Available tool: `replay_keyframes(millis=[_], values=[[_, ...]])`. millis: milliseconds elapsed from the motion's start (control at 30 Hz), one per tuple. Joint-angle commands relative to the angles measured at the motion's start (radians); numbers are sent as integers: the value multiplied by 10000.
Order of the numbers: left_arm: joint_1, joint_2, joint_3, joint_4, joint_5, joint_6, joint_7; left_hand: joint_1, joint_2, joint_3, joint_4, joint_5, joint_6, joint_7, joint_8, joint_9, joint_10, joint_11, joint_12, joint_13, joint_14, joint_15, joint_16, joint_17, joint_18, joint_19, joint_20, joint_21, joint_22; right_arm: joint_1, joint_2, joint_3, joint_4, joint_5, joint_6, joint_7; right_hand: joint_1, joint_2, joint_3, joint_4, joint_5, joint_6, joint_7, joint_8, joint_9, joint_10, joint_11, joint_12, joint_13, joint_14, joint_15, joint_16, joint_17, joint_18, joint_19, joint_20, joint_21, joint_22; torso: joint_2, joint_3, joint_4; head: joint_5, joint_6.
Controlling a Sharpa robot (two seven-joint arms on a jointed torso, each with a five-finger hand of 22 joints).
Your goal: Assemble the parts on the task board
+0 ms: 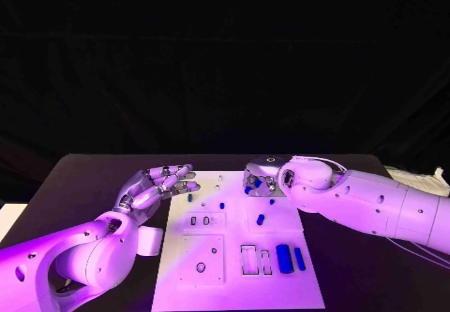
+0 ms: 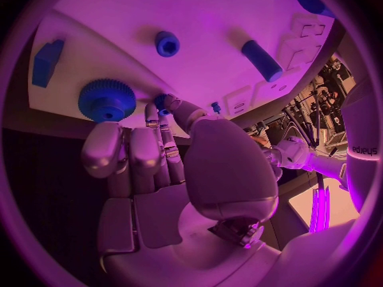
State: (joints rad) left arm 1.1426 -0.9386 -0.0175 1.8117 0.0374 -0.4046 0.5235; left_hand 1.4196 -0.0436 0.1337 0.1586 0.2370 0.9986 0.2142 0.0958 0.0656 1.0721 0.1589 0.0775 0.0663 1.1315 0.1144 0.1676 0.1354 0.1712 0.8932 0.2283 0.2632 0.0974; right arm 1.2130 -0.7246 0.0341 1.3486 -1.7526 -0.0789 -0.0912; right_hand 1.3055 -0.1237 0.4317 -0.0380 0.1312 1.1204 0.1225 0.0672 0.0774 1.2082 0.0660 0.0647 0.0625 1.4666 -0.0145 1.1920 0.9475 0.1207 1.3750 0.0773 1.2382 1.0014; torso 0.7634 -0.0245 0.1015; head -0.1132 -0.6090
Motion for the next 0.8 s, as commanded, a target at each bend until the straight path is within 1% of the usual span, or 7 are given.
replay_keyframes(millis=[33,267,400,467,633,733,800], values=[[13,9,9,9,20,215,10,-38,-70,1,-62,-38,-6,87,-65,-11,-3,80,-34,-16,-19,50,-39,15,127,19,56,-63,-10,-20,18,-7,-24,-174,302,86,28,65,10,119,-83,118,-20,57,23,142,-10,8,20,359,-15,103,93,-202,104,-10,120,168,10,-6,5,-4,-4],[13,23,9,-18,25,197,-6,-41,-70,1,-68,-39,-11,92,-79,-11,-9,84,-50,-16,-16,52,-51,16,127,20,59,-71,-17,-26,31,-10,-65,-175,387,132,45,158,43,245,-138,321,-91,96,67,344,-71,13,27,357,-59,251,217,-245,160,-38,339,466,26,-8,19,-28,-20],[13,27,9,-26,39,180,-25,-38,-61,9,-76,-38,-18,98,-94,-11,-17,89,-65,-17,-13,55,-63,18,128,21,62,-78,-24,-30,39,-12,-80,-174,316,165,67,228,60,318,-150,442,-126,116,98,449,-104,9,28,349,-82,316,262,-260,170,-56,430,583,28,-10,27,-34,-37],[13,26,9,-33,42,168,-34,-38,-60,10,-78,-37,-20,99,-98,-11,-20,90,-70,-17,-12,56,-66,19,129,22,62,-80,-26,-31,37,-12,-77,-175,106,143,101,313,93,362,-167,527,-144,137,124,532,-129,15,32,350,-101,370,313,-283,209,-72,530,733,28,-9,29,-33,-36],[13,29,9,-57,46,159,-41,-38,-60,10,-78,-37,-20,99,-98,-11,-20,90,-70,-17,-12,56,-66,19,129,22,62,-80,-26,-33,-19,-7,21,-178,-765,76,235,514,228,417,-505,696,-169,172,195,746,-187,21,42,344,-171,470,386,-354,340,-111,815,1165,24,-9,37,-40,-19],[13,28,9,-74,47,156,-48,-35,-53,17,-87,-39,-30,106,-115,-12,-31,96,-86,-17,-7,58,-77,21,129,24,65,-87,-33,-29,-58,7,126,-178,-1356,-19,282,550,281,422,-597,704,-165,157,213,769,-191,0,36,330,-178,471,355,-361,344,-115,850,1206,27,-13,36,-38,10],[13,30,9,-81,48,157,-49,-35,-53,17,-87,-39,-30,106,-115,-12,-31,96,-86,-17,-7,58,-77,21,129,24,65,-87,-33,-24,-55,17,167,-178,-1616,-67,306,577,316,425,-628,700,-158,146,220,772,-190,-9,32,323,-178,471,342,-364,346,-113,867,1225,28,-19,41,-39,35]])
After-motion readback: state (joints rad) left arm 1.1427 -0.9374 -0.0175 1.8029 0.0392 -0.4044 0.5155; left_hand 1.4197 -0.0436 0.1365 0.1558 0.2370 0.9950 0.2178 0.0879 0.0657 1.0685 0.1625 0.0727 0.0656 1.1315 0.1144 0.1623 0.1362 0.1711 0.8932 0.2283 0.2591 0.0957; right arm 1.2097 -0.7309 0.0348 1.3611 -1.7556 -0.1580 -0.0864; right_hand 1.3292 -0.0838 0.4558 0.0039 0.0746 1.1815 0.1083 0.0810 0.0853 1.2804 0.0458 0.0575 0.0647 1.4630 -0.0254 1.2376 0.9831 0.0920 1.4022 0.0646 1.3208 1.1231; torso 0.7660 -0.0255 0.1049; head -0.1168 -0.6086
